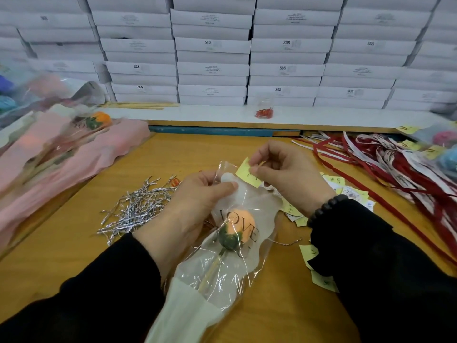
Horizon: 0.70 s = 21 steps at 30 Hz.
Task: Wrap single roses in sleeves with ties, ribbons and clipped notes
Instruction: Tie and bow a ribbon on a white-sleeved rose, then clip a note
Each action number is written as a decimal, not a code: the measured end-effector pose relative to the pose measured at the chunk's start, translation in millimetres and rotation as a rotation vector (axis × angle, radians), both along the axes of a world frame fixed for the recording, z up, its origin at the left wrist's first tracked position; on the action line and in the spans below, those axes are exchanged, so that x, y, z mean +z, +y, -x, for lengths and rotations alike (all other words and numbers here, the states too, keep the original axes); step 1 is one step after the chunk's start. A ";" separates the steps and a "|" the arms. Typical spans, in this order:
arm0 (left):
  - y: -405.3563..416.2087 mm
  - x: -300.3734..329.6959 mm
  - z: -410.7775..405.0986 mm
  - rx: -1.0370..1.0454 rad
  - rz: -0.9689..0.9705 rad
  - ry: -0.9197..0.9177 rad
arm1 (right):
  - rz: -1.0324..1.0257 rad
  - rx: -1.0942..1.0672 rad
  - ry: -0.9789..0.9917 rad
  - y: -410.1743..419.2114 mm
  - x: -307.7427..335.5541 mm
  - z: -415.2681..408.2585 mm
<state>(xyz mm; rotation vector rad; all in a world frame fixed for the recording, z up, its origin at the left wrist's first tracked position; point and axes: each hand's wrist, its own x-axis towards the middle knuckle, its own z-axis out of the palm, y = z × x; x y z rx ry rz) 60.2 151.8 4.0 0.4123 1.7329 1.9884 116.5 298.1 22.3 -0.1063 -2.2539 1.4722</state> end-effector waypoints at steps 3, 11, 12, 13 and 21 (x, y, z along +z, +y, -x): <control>0.3 -1.4 0.1 -0.041 -0.012 -0.004 | -0.160 -0.003 -0.014 -0.1 2.1 -0.9; -0.6 -0.2 -6.0 -0.056 -0.022 -0.012 | -0.354 0.040 -0.040 -5.8 3.0 -2.8; -1.1 -0.2 -6.0 -0.032 -0.015 -0.014 | -0.291 0.014 -0.014 -6.4 2.9 -1.8; -1.7 -0.2 -5.7 -0.011 -0.012 -0.015 | -0.215 -0.022 -0.002 -6.0 3.4 -1.5; -1.7 -1.5 -4.3 -0.003 -0.010 -0.003 | -0.143 -0.076 -0.156 0.6 1.3 -3.6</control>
